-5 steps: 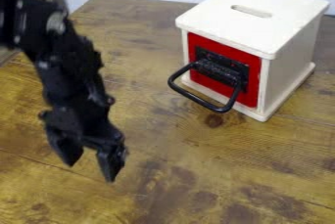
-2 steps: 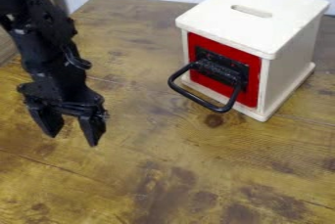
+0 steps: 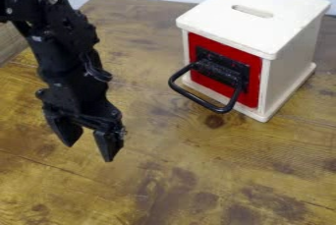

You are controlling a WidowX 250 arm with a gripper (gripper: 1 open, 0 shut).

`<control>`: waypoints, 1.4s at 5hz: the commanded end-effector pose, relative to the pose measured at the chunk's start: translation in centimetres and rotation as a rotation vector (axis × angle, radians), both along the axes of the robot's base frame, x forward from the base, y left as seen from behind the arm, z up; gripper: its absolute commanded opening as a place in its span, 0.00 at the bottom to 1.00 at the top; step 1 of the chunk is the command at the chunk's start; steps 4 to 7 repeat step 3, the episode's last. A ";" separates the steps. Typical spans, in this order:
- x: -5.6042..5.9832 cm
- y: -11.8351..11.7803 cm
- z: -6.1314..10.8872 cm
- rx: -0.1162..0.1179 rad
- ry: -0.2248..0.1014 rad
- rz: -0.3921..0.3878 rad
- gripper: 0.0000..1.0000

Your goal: Close the drawer

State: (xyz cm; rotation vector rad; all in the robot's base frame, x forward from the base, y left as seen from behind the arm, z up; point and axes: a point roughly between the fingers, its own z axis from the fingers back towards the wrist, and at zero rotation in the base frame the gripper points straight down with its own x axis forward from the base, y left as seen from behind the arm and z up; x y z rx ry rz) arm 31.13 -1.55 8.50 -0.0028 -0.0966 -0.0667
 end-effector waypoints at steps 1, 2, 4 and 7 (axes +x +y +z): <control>-0.3 1.1 2.2 -0.006 -0.067 -0.038 1.00; -0.4 2.4 2.3 -0.001 -0.066 -0.048 1.00; 0.5 2.6 2.1 0.003 -0.067 0.002 1.00; 0.5 2.6 2.1 0.003 -0.067 0.002 1.00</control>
